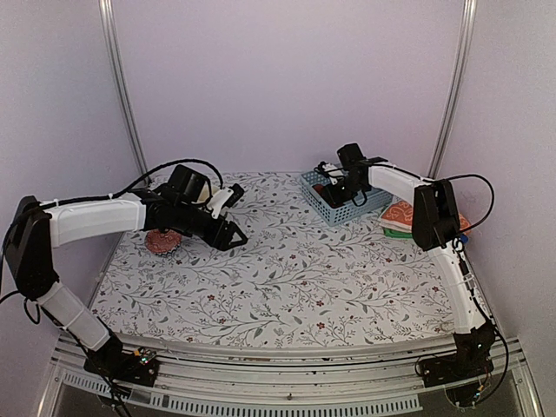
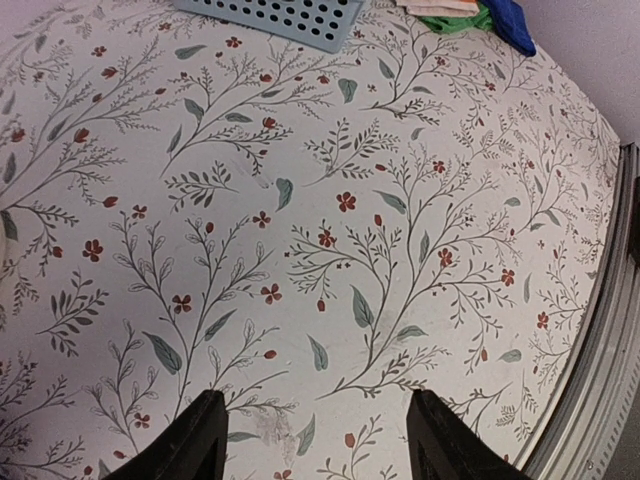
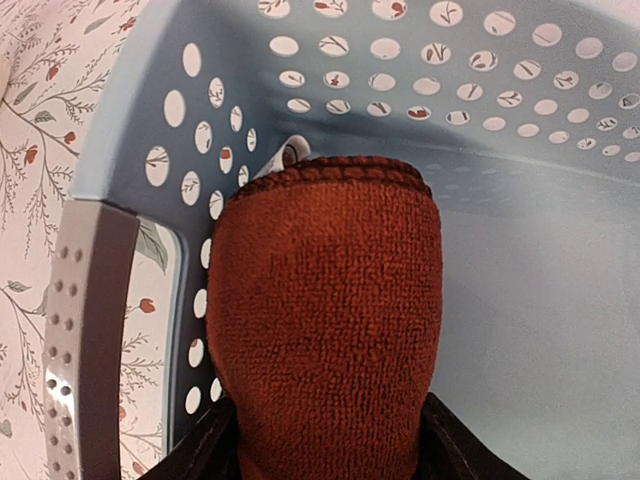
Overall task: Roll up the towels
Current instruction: Place the towel in the storage box, then pick up the towel from the towel pile, then place the towel at the center of the board.
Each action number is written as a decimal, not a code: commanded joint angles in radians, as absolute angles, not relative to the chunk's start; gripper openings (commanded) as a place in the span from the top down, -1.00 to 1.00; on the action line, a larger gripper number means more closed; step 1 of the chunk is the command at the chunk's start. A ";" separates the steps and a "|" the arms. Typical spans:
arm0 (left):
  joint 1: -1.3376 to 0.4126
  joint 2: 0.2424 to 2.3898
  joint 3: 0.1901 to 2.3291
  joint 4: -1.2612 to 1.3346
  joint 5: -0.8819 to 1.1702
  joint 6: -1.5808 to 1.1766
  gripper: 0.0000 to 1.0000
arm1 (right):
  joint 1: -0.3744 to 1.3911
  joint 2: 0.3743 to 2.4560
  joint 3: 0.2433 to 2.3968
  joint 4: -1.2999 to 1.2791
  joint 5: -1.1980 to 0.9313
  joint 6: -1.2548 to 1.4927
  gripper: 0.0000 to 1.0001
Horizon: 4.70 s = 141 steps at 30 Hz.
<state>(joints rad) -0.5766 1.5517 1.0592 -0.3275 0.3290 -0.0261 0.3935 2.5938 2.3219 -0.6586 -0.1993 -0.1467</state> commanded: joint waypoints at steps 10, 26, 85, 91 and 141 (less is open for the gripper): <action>-0.564 1.566 1.078 -0.336 0.354 -0.014 -0.26 | 0.388 2.402 2.267 -0.709 -0.228 -0.191 -0.54; -0.564 1.477 1.005 -0.237 0.330 -0.027 -0.96 | 0.385 2.023 2.000 -0.773 -0.359 -0.292 -0.98; -0.653 1.454 1.102 -0.075 -0.017 -0.203 -0.24 | -0.225 1.957 1.575 -0.641 -0.244 -0.265 0.09; -0.653 1.426 1.068 -0.074 -0.036 -0.208 -0.24 | -0.224 2.002 1.620 -0.660 -0.235 -0.254 0.20; -0.652 1.366 1.014 -0.205 -0.059 -0.221 -0.26 | 0.319 1.724 1.347 -0.677 -0.543 -0.411 0.21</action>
